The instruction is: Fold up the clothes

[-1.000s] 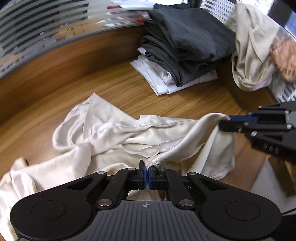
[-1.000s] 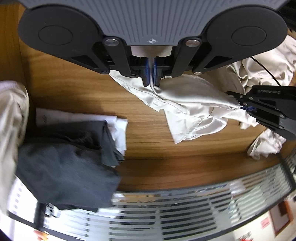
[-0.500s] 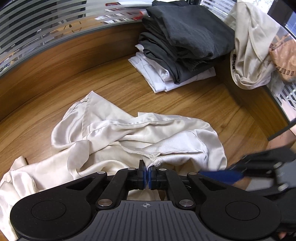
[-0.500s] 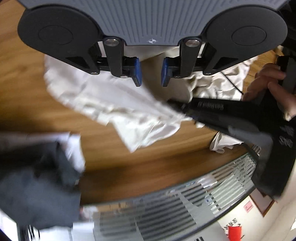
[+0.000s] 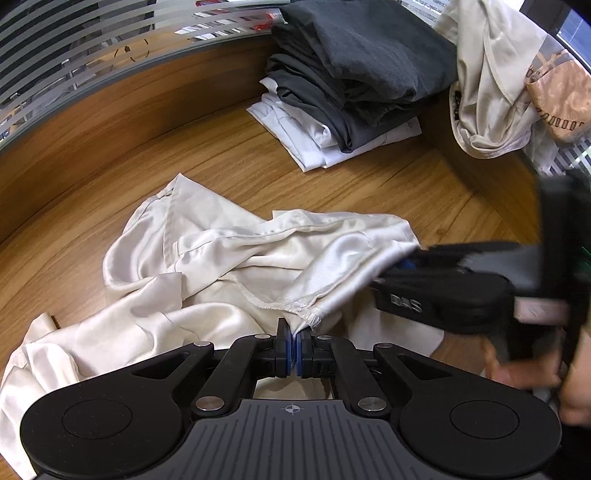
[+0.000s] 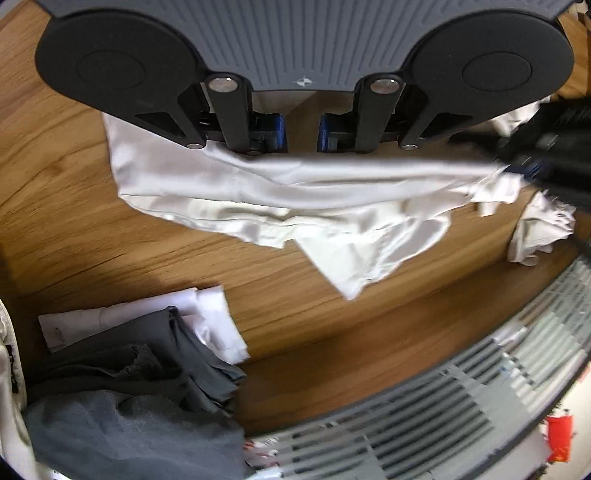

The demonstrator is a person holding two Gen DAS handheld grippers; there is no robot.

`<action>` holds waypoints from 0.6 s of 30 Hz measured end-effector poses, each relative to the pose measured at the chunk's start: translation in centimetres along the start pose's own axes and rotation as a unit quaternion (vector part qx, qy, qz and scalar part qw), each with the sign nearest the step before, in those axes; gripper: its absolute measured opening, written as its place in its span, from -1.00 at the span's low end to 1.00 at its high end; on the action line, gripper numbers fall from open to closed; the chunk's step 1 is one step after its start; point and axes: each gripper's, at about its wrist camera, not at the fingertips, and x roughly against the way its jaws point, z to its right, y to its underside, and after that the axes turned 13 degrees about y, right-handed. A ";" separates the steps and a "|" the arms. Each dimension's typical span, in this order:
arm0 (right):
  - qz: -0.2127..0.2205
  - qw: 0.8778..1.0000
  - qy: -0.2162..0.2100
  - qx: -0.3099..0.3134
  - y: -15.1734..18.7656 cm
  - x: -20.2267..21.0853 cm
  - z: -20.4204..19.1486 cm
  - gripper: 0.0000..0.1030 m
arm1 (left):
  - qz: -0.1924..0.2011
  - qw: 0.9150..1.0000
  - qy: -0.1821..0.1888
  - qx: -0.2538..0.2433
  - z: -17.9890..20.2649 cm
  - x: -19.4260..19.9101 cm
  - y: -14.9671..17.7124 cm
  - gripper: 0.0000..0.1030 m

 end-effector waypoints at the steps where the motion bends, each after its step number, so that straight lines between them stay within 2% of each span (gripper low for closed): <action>1: -0.016 1.000 -0.001 0.006 -0.5 -0.9 0.0 -0.60 | -0.002 1.000 0.000 0.000 0.0 -0.1 -0.1 -0.91; 6: -0.074 0.995 -0.003 0.073 -1.0 -3.6 -1.2 -0.60 | -0.010 1.000 -0.006 0.006 -0.3 -0.2 -0.7 -0.91; 11: -0.123 0.987 -0.046 0.097 -0.9 -5.2 -2.5 -0.59 | -0.001 1.000 -0.008 0.018 -0.8 0.3 -1.3 -0.91; 15: -0.126 0.982 -0.017 0.138 -0.1 -6.1 -3.5 -0.58 | 0.010 1.000 -0.015 0.025 -1.2 0.7 -1.8 -0.91; 18: -0.103 0.981 0.022 0.164 0.2 -5.9 -3.1 -0.55 | 0.013 0.999 -0.018 0.030 -1.7 0.7 -2.2 -0.92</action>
